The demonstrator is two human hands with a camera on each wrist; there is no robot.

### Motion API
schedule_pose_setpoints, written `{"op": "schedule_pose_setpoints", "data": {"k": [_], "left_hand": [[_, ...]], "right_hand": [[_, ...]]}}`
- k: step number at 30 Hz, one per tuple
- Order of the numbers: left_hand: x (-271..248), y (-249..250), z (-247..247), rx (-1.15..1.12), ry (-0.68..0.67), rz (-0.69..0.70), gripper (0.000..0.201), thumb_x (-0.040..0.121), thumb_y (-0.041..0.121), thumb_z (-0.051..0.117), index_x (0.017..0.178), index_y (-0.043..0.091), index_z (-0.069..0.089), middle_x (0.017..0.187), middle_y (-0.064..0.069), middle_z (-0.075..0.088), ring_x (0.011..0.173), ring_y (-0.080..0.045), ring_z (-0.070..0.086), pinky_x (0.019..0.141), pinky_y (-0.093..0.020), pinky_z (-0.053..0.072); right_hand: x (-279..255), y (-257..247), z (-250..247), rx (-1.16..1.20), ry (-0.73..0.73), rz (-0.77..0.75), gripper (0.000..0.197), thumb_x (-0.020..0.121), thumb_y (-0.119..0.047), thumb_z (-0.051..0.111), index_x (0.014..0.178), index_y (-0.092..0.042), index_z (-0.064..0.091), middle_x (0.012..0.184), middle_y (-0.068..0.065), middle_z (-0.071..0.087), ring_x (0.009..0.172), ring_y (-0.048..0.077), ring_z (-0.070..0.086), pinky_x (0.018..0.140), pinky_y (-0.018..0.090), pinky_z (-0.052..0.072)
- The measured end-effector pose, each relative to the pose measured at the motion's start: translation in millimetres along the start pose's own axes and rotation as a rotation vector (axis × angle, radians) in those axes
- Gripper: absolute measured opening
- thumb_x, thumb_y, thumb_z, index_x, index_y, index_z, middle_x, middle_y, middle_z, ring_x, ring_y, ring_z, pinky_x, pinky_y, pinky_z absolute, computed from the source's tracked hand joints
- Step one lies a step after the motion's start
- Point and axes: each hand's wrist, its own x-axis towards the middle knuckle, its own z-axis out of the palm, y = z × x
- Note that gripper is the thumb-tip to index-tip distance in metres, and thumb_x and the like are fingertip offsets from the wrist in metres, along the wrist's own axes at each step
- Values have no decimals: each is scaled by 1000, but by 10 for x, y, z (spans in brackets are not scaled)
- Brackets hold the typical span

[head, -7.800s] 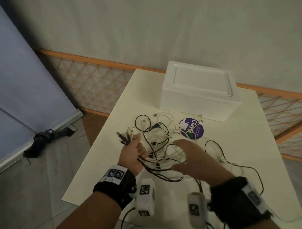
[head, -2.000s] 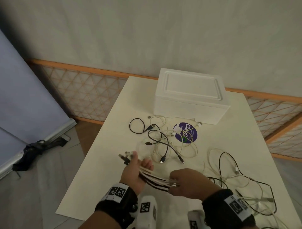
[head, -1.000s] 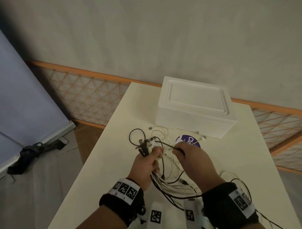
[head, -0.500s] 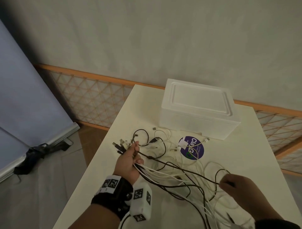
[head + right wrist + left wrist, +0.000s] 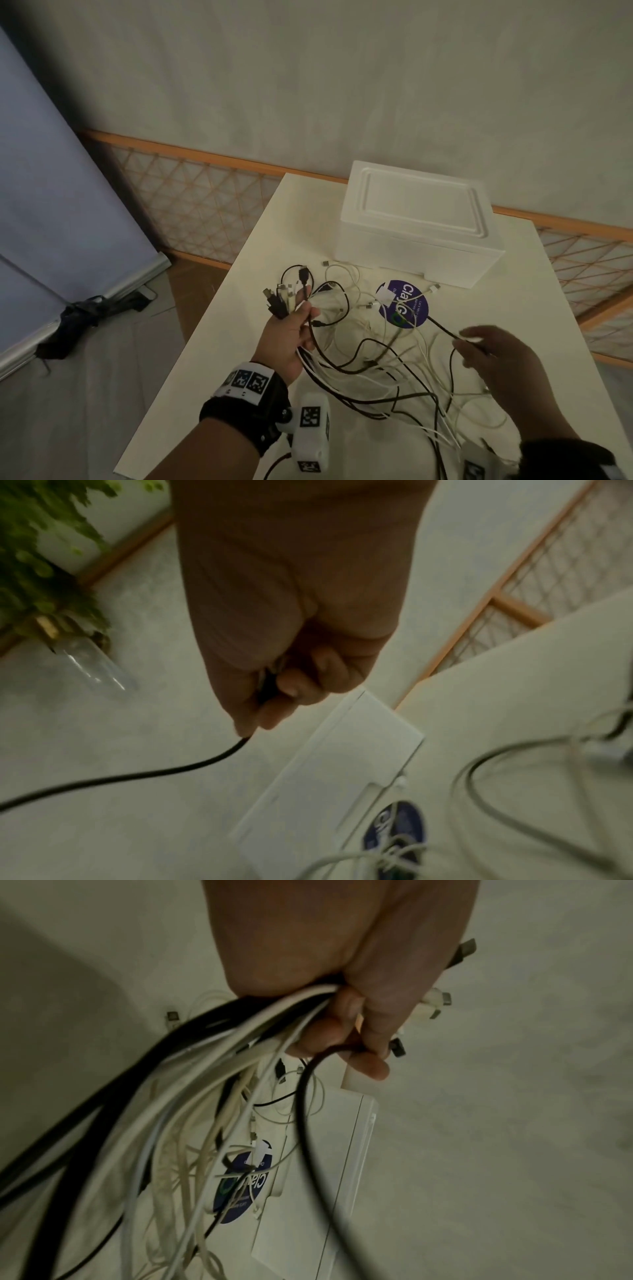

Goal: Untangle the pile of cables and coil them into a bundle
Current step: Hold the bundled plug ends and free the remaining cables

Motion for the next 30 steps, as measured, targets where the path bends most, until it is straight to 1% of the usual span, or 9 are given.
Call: {"op": "schedule_pose_setpoints", "data": {"k": [5, 8, 9, 11, 14, 19, 23, 27, 30], "left_hand": [[-35, -34, -5, 42, -37, 0, 23, 96, 13, 53, 113, 19, 67, 70, 4, 63, 39, -5, 30, 39, -19, 32], [-21, -76, -29, 77, -2, -2, 20, 94, 14, 57, 111, 16, 68, 81, 0, 65, 39, -7, 30, 41, -21, 34], [-9, -91, -41, 102, 38, 7, 19, 93, 18, 61, 110, 15, 68, 80, 0, 61, 40, -7, 31, 42, -23, 36], [5, -109, -55, 142, 136, 55, 24, 88, 34, 67, 103, 16, 69, 70, 1, 51, 40, -9, 33, 49, -28, 39], [-54, -94, -23, 189, 150, 131, 31, 81, 46, 68, 91, 17, 68, 74, 5, 58, 40, -8, 37, 55, -32, 40], [-309, -4, 179, 240, -152, 210, 18, 88, 32, 61, 93, 20, 73, 92, -7, 72, 45, -10, 37, 46, -23, 35], [-439, 28, 262, 351, -390, 191, 21, 87, 36, 64, 95, 17, 70, 70, -3, 65, 43, -9, 34, 45, -23, 32], [-528, 66, 292, 276, -396, 94, 18, 82, 26, 70, 79, 14, 57, 50, 6, 36, 41, -6, 30, 43, -20, 29], [-496, 106, 221, 25, -228, 25, 20, 80, 26, 65, 67, 16, 53, 44, 6, 34, 35, -6, 29, 38, -20, 29]], "right_hand": [[109, -313, 161, 946, -14, 76, 34, 53, -34, 79, 76, -16, 61, 61, 1, 56, 53, 9, 47, 49, 17, 42], [194, -439, 217, 1245, -86, 51, 6, 75, -12, 65, 79, -16, 64, 68, -4, 58, 61, 7, 53, 57, 17, 48], [213, -471, 230, 1272, -106, 34, 11, 79, -8, 59, 82, -17, 65, 72, -4, 59, 65, 8, 56, 61, 18, 50], [235, -542, 259, 1280, -151, -1, 12, 78, -9, 59, 85, -16, 67, 80, -2, 63, 72, 9, 61, 67, 20, 52], [222, -647, 324, 1195, -213, -25, 13, 71, -16, 67, 83, -15, 70, 79, 1, 66, 73, 12, 63, 68, 23, 53], [142, -810, 526, 722, -221, -113, 11, 82, -1, 64, 84, -9, 71, 70, 1, 65, 66, 11, 58, 66, 20, 49], [115, -940, 655, 483, -305, -190, 11, 81, -6, 69, 86, -15, 73, 68, -10, 69, 67, 2, 62, 68, 15, 47], [22, -968, 858, 326, -298, -316, 23, 89, -31, 63, 111, -26, 67, 94, -7, 69, 86, 9, 65, 78, 27, 53], [-101, -833, 914, 260, -657, -234, 57, 84, -57, 46, 136, -35, 41, 93, -9, 65, 83, 4, 64, 75, 21, 52]]}}
